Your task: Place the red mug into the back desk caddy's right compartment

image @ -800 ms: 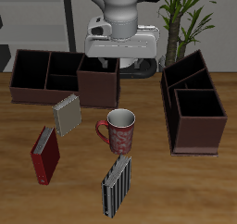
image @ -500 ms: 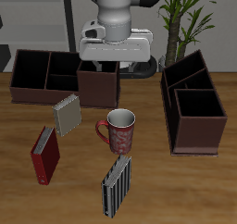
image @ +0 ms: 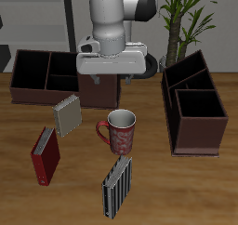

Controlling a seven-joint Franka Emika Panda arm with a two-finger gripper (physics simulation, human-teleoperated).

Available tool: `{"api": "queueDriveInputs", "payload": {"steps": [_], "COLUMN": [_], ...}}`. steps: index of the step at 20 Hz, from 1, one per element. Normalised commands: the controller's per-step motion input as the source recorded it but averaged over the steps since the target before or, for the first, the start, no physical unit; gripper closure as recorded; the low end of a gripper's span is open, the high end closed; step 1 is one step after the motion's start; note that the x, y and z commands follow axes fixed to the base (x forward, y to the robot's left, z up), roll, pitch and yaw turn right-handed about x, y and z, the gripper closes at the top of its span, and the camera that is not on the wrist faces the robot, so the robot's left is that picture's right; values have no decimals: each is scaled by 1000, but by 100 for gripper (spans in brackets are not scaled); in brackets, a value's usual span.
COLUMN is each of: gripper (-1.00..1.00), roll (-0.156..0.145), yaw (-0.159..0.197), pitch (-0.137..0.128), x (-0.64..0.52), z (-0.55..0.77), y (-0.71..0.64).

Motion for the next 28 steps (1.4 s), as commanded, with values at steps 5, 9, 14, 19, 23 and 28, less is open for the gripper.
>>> {"api": "queueDriveInputs", "payload": {"steps": [5,9,14,19,23,28], "gripper": [-100,-100,-100,-100,-100,-100], "roll": [-7,-5,-32,-36,-15,12], "yaw": [-54,-24,-41,-41,-24,-32], "pitch": [-11,2,-23,-9,9,36], "x": [78,36,93,60,59,111], "z": [-334,-218,-209,-175,-182,-357], "y": [-47,49,-87,-88,-20,121]}}
